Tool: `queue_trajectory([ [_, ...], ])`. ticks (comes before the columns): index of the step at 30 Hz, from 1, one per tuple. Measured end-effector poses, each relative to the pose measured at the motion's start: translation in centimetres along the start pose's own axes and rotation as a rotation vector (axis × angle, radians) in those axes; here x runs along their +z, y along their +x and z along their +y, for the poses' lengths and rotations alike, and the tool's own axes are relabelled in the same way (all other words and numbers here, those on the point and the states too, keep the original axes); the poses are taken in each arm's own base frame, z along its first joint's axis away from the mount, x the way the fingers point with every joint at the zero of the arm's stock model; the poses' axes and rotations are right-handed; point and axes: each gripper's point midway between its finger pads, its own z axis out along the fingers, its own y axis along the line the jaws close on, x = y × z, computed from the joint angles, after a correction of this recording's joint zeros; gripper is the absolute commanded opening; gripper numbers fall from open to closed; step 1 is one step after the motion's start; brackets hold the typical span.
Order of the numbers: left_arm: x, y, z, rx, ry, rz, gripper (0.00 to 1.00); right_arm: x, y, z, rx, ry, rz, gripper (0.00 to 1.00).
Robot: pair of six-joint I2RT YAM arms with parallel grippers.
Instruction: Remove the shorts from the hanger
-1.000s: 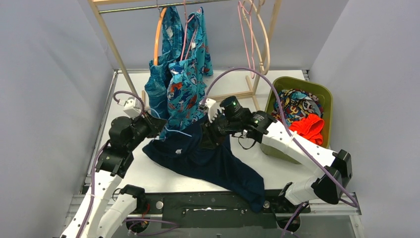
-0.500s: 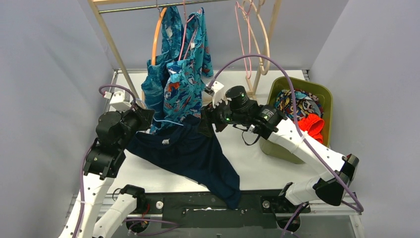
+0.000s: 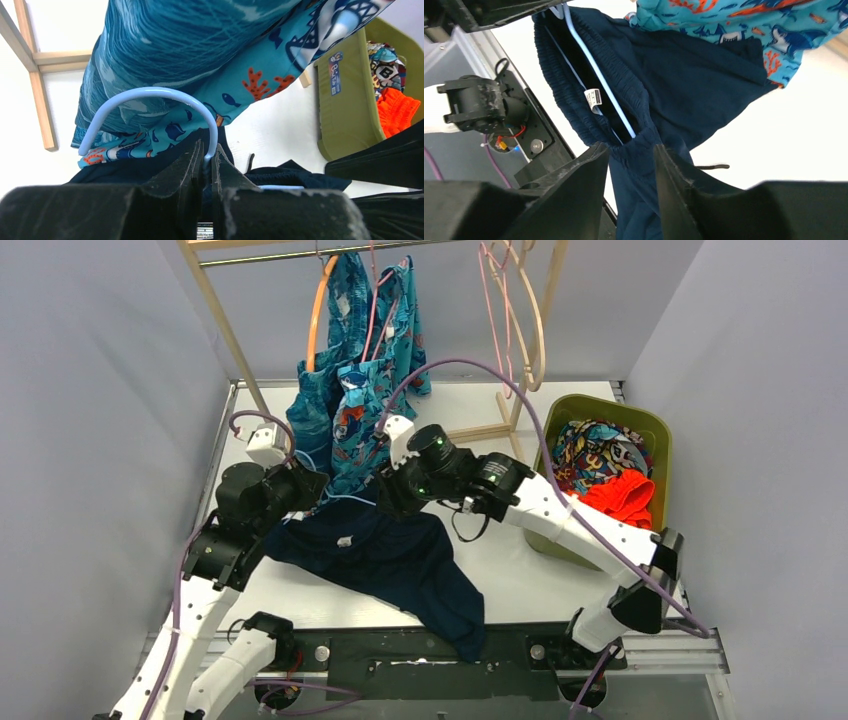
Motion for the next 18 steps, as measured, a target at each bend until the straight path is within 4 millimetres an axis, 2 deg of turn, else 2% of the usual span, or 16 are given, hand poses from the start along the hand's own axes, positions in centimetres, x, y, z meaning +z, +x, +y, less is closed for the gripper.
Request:
queue_trajectory([
  [7,-0.1,0.7,0.3,0.004,-0.004,0.01,0.0,2.8,3.1,-0.6,-0.015,0.054,0.125,0.37],
  [10,-0.1,0.9,0.4,0.004,-0.005,0.015,0.0,2.8,3.3,-0.8,-0.018,0.066,0.134,0.34],
  [15,-0.1,1.1,0.5,-0.005,-0.006,0.016,0.0,2.7,3.3,-1.1,-0.02,0.079,0.137,0.42],
  [18,-0.3,1.1,0.4,-0.008,-0.004,0.012,0.0,2.7,3.4,-1.2,-0.022,0.084,0.139,0.35],
])
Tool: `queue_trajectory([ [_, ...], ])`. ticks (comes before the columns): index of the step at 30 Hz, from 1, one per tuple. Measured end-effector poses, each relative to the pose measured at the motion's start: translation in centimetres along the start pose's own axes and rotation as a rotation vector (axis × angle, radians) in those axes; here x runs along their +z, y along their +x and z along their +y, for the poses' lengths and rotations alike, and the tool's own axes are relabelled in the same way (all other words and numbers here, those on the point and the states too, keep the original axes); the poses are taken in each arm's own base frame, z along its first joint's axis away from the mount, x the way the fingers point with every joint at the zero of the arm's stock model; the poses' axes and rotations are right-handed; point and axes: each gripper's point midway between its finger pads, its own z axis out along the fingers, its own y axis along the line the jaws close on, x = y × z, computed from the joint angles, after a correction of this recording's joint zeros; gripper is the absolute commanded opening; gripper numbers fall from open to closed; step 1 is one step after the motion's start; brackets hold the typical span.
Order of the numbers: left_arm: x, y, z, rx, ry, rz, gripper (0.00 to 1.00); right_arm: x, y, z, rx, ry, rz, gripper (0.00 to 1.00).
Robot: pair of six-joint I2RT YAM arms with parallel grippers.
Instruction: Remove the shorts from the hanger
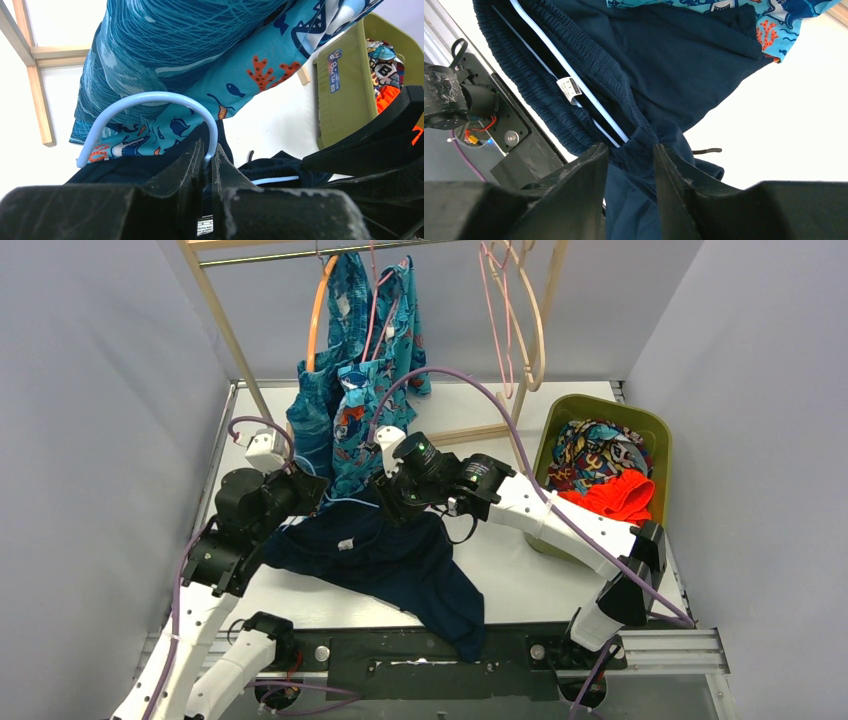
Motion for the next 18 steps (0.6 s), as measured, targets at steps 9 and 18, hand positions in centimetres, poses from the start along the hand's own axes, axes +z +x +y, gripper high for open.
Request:
queue_trajectory([
  [9,-0.1,-0.1,0.0,-0.003,0.0,-0.005,0.0,0.0,0.0,-0.2,-0.005,0.01,-0.001,0.06],
  [18,-0.7,-0.3,0.9,-0.04,-0.06,-0.03,0.0,-1.6,0.1,-2.4,0.02,0.125,-0.072,0.0],
])
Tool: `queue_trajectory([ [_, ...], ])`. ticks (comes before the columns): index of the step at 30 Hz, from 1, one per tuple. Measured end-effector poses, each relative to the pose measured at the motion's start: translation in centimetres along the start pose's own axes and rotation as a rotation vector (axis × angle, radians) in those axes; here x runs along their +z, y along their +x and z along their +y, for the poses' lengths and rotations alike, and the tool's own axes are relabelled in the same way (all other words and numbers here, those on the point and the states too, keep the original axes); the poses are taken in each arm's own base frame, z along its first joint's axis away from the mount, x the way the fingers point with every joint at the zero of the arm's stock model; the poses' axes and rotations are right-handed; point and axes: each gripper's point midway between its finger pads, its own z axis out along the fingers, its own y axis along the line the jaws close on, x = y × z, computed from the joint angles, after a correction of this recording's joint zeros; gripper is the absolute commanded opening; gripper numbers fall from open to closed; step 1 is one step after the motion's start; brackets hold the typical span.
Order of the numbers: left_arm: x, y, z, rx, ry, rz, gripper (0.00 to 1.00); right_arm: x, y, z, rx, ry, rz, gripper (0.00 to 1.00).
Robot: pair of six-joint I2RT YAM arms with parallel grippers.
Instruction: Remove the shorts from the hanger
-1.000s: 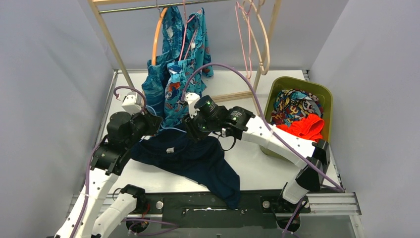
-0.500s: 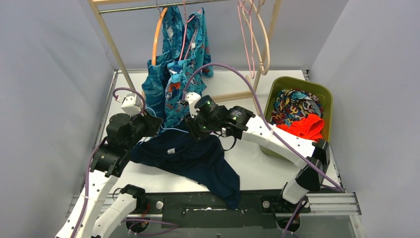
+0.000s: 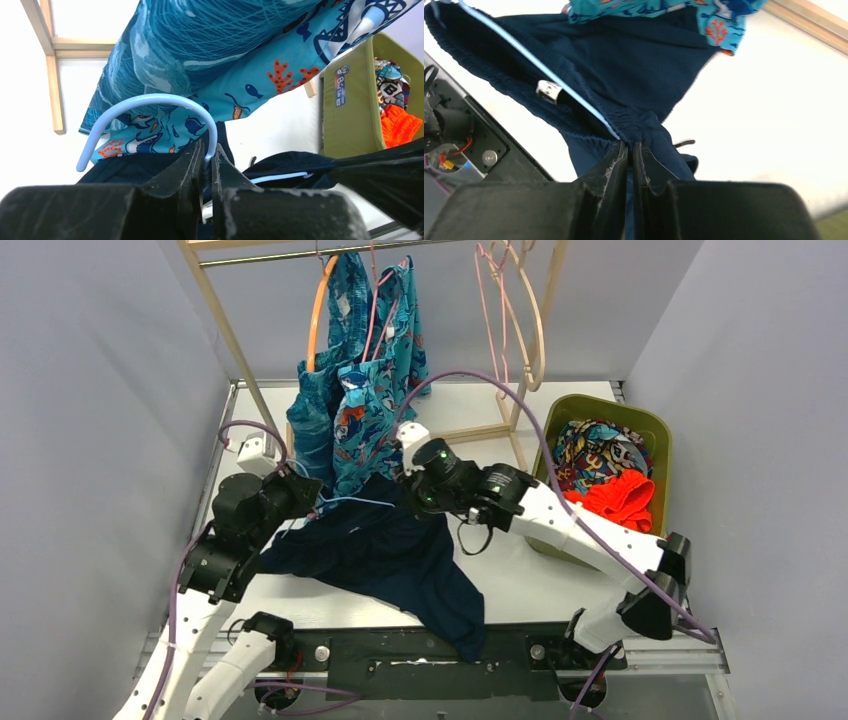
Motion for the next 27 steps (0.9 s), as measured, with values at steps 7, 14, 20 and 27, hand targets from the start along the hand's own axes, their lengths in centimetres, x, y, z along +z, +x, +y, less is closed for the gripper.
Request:
queue_trajectory([
  [7,-0.8,-1.1,0.7,-0.033,-0.047,-0.062,0.0,-3.8,0.7,-7.0,0.173,0.144,-0.096,0.0],
  [14,-0.9,-1.3,0.7,-0.047,-0.049,-0.073,0.0,-4.7,2.4,-8.6,0.236,0.173,-0.095,0.0],
  [20,-0.6,-1.0,0.8,-0.056,-0.057,-0.059,0.0,-3.8,3.0,-7.2,0.22,0.084,-0.058,0.12],
  [27,-0.5,-0.9,0.9,-0.06,-0.057,-0.057,0.0,-0.6,5.8,-4.3,0.152,-0.028,0.112,0.52],
])
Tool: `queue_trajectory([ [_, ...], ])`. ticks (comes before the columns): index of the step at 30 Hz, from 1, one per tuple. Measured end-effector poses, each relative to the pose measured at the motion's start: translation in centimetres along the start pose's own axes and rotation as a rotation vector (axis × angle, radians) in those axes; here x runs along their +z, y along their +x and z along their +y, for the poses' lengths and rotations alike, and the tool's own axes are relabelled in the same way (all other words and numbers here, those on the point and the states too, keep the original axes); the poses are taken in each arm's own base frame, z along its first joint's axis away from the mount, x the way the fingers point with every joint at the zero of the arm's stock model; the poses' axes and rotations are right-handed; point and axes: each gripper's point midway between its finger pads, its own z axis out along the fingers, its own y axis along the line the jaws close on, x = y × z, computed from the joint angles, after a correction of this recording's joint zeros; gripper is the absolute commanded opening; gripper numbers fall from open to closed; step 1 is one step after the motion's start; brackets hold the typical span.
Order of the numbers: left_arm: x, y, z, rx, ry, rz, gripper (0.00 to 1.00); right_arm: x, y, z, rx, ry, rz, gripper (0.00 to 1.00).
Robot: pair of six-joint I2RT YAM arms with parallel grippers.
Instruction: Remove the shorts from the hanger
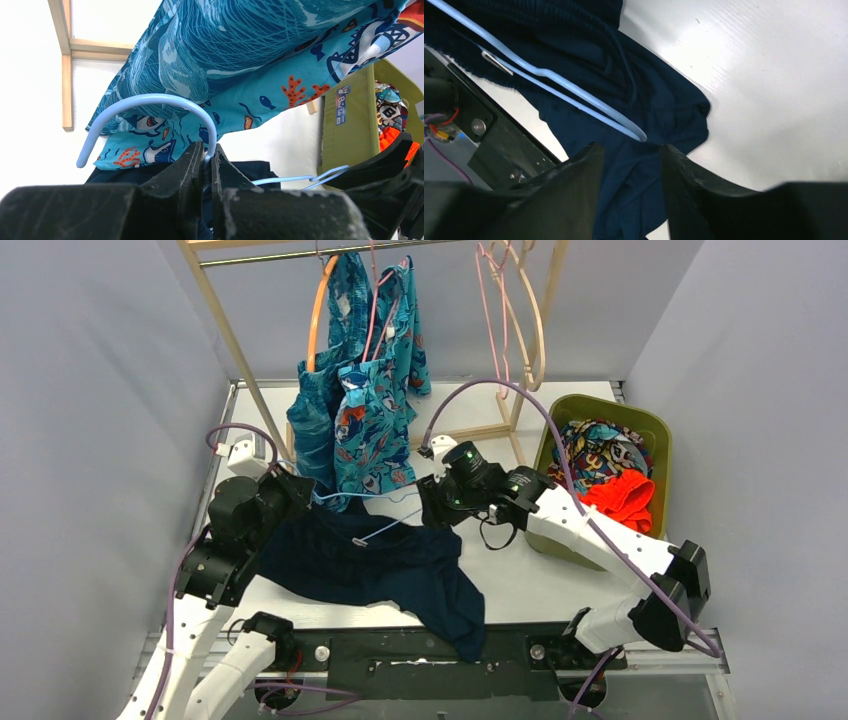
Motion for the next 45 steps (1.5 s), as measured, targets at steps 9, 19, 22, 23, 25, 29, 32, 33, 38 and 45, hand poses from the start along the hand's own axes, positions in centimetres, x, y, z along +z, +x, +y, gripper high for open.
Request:
queue_trajectory([
  [9,0.0,0.3,-0.3,0.009,0.017,0.015,0.0,-3.4,-2.2,0.6,-0.032,-0.023,-0.155,0.71],
  [19,0.5,1.4,-1.8,0.028,0.108,0.081,0.0,-3.5,-2.8,1.1,-0.094,-0.093,-0.232,0.62],
  [22,0.4,1.7,-2.3,0.031,0.138,0.097,0.0,-2.1,-2.3,1.6,-0.12,-0.15,-0.176,0.5],
  [23,0.4,1.8,-2.4,0.032,0.143,0.101,0.0,-1.7,-2.2,1.8,-0.132,-0.174,-0.155,0.46],
  [25,0.3,1.9,-2.4,0.034,0.147,0.103,0.0,-0.9,-1.8,2.3,-0.149,-0.218,-0.119,0.31],
  [29,0.1,2.0,-2.2,0.037,0.147,0.098,0.0,-1.1,-0.9,3.1,-0.184,-0.278,-0.084,0.11],
  [32,0.2,1.9,-2.0,0.039,0.14,0.08,0.0,-2.4,-0.7,4.3,-0.217,-0.35,-0.098,0.03],
  [33,0.2,1.8,-2.1,0.036,0.145,0.075,0.0,-3.0,-0.6,4.7,-0.225,-0.373,-0.106,0.01],
  [38,-0.1,1.3,-3.1,0.023,0.194,0.053,0.36,-5.2,-0.7,5.5,-0.243,-0.417,-0.152,0.0],
  [45,-0.6,1.4,-3.3,0.027,0.217,0.047,0.52,-7.9,0.0,4.1,-0.209,-0.363,-0.196,0.0],
])
